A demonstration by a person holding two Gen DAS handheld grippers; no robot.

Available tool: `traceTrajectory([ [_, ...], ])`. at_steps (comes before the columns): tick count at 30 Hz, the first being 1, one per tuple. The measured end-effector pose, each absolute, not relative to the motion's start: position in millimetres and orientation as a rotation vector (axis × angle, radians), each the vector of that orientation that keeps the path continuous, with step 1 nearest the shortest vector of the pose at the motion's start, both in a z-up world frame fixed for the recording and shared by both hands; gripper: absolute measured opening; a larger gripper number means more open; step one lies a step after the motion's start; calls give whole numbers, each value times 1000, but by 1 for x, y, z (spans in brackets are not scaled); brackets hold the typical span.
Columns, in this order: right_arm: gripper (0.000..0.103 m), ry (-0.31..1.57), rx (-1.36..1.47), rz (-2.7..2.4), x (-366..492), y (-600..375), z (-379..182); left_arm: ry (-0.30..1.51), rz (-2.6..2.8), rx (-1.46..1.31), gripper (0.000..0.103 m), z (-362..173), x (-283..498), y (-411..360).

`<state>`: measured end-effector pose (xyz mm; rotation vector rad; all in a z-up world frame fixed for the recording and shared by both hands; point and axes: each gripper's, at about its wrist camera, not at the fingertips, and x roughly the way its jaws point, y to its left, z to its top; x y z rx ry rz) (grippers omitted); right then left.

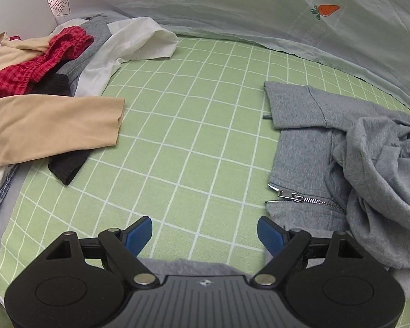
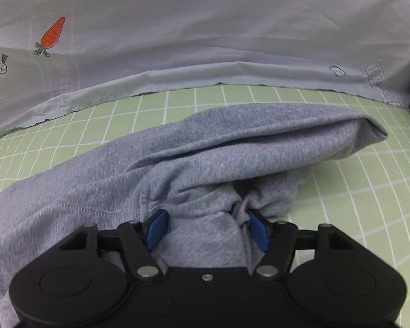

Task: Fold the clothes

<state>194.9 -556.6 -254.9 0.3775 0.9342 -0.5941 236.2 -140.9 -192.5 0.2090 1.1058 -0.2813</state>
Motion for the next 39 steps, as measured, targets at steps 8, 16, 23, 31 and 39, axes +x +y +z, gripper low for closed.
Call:
traceTrajectory([
  [8,92,863,263,-643,183,-516,-221,1169,-239,192,85,-206,217,-129],
  [16,100,755,352,-793,63,-433,-201,1265,-228,137,85,-227,197,-110],
  [23,100,816,435,-695,43,-379,-213,1286,-299,182,85,-235,181,-116],
  [31,98,891,421,-515,59,-318,-232,1265,-376,259,86,-238,163,-109],
  [39,58,969,431,-422,63,-288,-253,1270,-379,247,86,-235,161,-96],
])
